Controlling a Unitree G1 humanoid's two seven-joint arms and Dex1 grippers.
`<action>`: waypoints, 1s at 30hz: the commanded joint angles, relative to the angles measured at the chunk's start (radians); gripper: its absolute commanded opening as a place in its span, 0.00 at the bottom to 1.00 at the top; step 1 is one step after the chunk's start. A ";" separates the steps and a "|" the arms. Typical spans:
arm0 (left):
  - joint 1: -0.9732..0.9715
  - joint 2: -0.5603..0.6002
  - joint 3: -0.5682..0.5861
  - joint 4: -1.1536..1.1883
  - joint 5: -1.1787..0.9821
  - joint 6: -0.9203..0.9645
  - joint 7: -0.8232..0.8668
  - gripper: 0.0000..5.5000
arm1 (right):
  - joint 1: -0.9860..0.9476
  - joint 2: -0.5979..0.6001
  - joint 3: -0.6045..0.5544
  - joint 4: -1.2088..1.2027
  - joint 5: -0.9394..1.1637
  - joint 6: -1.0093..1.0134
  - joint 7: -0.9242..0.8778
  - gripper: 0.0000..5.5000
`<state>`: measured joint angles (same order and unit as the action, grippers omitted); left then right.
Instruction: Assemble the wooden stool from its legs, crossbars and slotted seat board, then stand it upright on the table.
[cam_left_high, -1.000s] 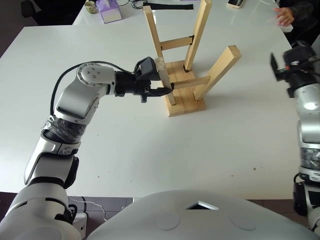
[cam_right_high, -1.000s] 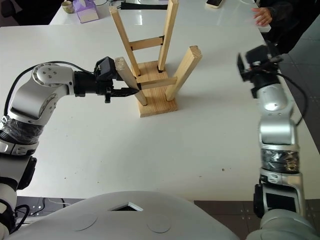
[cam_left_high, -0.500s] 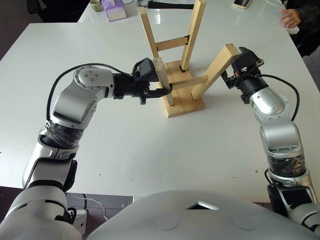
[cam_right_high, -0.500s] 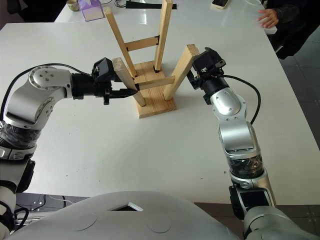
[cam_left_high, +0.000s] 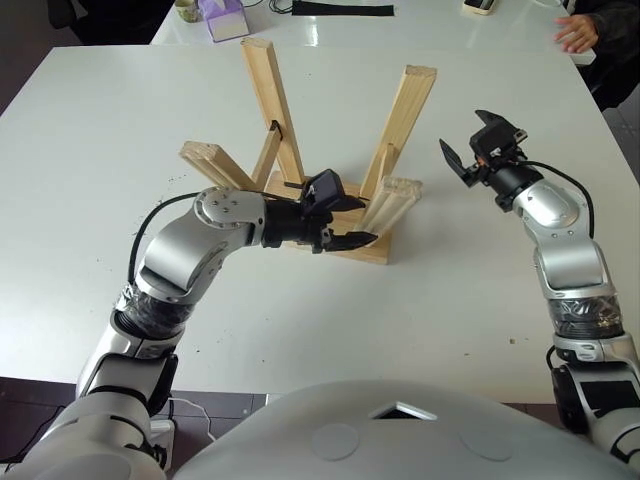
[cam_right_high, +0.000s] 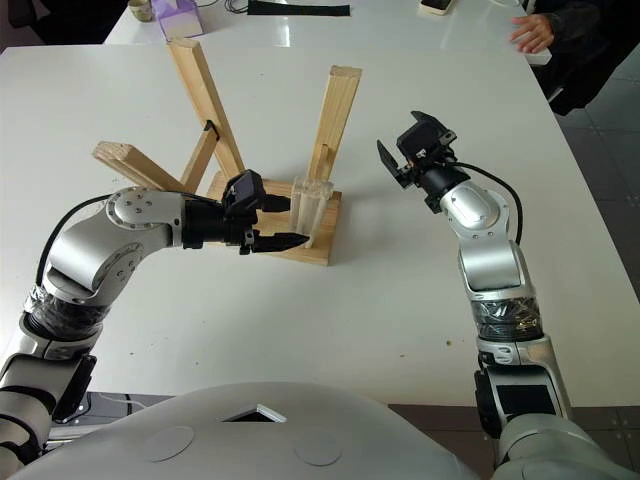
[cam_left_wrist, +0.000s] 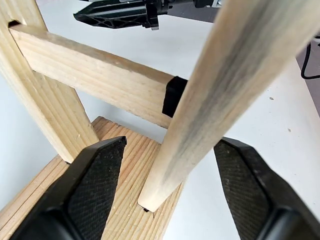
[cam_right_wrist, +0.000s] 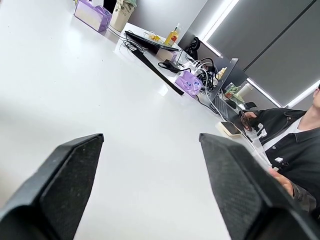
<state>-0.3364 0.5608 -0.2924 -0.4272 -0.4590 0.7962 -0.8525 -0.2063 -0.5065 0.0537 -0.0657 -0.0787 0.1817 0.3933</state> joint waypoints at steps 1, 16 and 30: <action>0.041 -0.011 0.053 -0.063 -0.061 0.023 0.018 0.58 | 0.042 -0.025 -0.028 0.032 0.002 -0.030 0.016 0.65; 0.680 0.202 0.487 -0.006 -0.091 -0.216 -0.080 0.46 | 0.519 -0.112 -0.176 -0.370 0.274 0.216 0.248 0.58; 0.251 0.229 0.483 0.714 0.180 -0.621 -0.058 0.45 | 0.567 -0.203 0.035 -0.451 0.256 0.239 0.396 0.51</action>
<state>0.0289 0.8074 0.2513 0.1473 -0.3949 0.2595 -0.9976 0.3713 -0.7118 0.0621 -0.5003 0.1901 0.4205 0.7925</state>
